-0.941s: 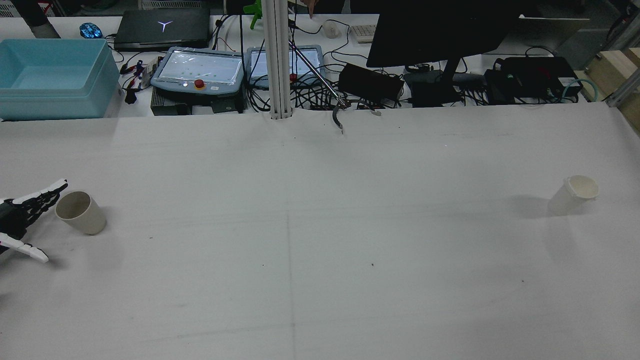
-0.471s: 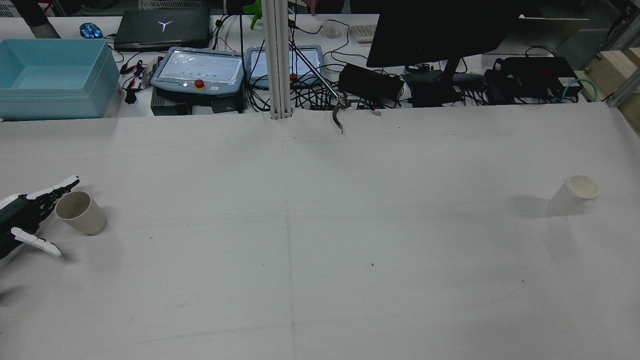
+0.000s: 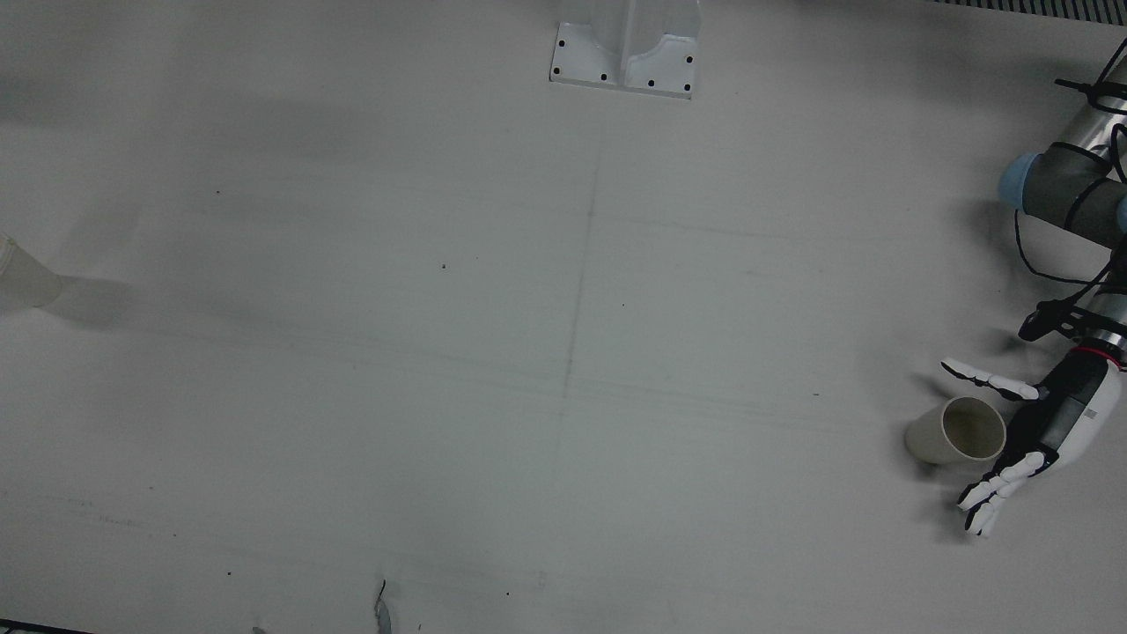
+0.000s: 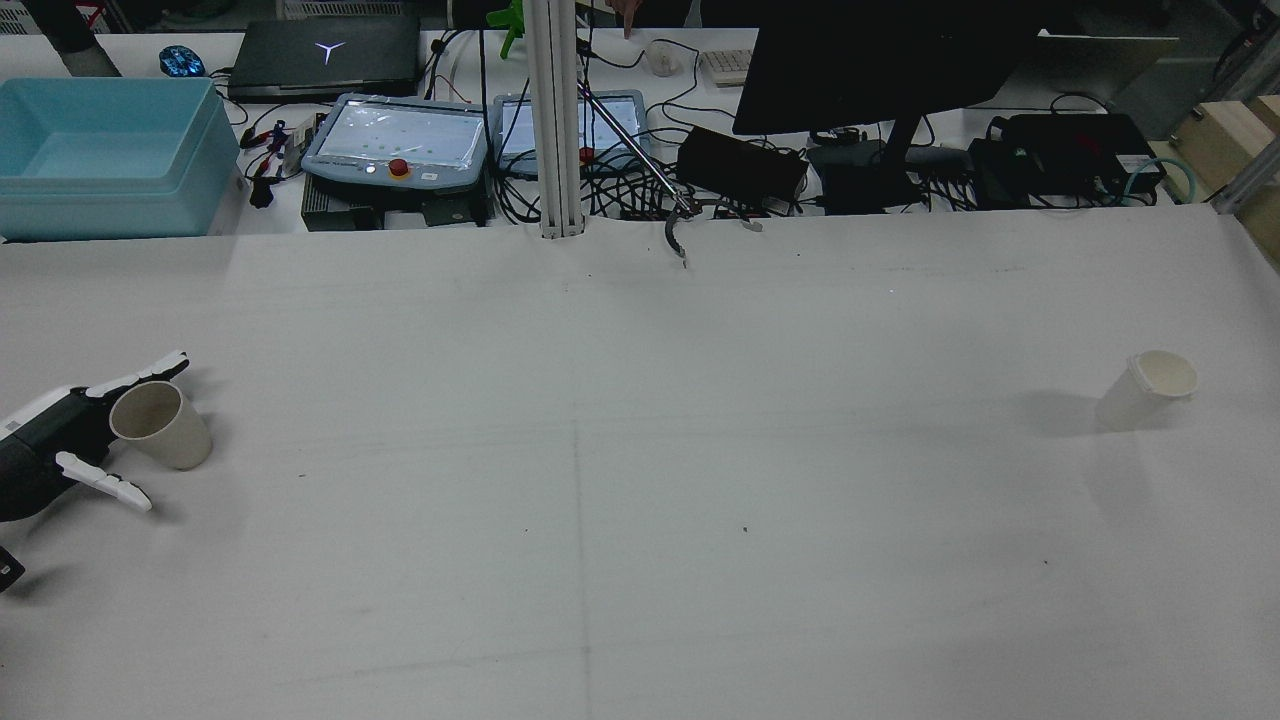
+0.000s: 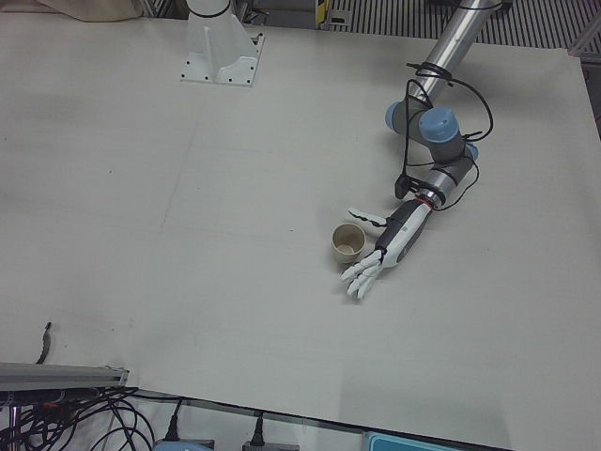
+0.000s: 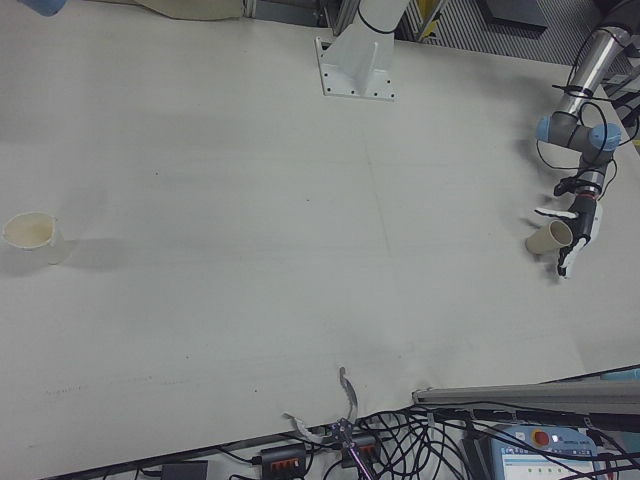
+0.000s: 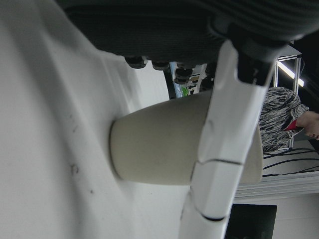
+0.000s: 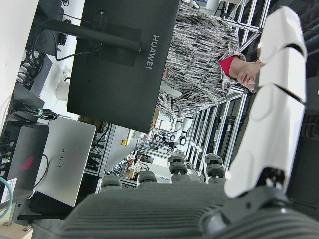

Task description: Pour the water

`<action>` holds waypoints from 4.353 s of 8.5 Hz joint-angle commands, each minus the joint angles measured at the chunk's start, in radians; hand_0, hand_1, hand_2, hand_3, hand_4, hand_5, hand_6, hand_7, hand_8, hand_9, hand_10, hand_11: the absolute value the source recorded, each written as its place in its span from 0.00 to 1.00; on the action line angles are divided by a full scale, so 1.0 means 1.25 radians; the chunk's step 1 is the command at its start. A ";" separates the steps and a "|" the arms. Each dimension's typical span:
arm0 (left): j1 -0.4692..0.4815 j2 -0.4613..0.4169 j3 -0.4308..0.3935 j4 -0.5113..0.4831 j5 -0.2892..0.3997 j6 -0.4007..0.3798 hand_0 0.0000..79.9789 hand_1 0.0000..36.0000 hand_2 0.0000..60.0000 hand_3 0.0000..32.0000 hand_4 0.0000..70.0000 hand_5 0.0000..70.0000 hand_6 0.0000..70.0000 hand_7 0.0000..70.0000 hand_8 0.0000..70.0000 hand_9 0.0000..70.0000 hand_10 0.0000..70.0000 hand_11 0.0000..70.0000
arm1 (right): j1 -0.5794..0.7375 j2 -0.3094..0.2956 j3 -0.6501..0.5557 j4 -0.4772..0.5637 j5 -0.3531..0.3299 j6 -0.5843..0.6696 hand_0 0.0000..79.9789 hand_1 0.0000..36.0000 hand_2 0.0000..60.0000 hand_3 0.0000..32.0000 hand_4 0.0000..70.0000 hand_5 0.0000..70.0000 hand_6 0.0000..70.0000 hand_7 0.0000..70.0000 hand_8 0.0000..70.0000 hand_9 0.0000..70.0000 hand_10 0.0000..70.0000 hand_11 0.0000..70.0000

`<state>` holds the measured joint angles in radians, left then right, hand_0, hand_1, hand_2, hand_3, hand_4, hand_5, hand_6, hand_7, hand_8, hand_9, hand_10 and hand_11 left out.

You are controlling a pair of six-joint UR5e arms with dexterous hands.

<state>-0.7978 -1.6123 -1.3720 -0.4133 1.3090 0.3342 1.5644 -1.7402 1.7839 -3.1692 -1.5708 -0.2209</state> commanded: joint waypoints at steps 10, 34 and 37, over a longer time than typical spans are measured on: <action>0.081 -0.042 -0.051 0.127 -0.119 -0.141 1.00 0.99 0.00 0.00 0.44 1.00 0.16 0.13 0.02 0.01 0.02 0.08 | 0.001 -0.001 -0.011 0.001 0.000 0.000 0.64 0.59 0.18 0.00 0.00 0.09 0.13 0.00 0.02 0.01 0.00 0.00; 0.098 -0.023 -0.449 0.560 -0.135 -0.281 1.00 1.00 1.00 0.00 0.51 1.00 0.16 0.15 0.02 0.01 0.02 0.10 | -0.111 0.071 -0.745 0.751 0.037 0.031 0.64 0.62 0.31 0.00 0.00 0.10 0.19 0.12 0.05 0.04 0.00 0.00; 0.098 -0.026 -0.443 0.560 -0.138 -0.281 1.00 1.00 1.00 0.00 0.50 1.00 0.17 0.15 0.02 0.01 0.03 0.10 | -0.151 0.120 -0.769 0.762 0.037 -0.016 0.70 0.75 0.33 0.00 0.00 0.11 0.15 0.03 0.02 0.00 0.00 0.00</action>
<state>-0.6753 -1.6439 -1.9281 0.2867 1.1388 -0.0168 1.4172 -1.6297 0.8434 -2.2249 -1.5242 -0.2059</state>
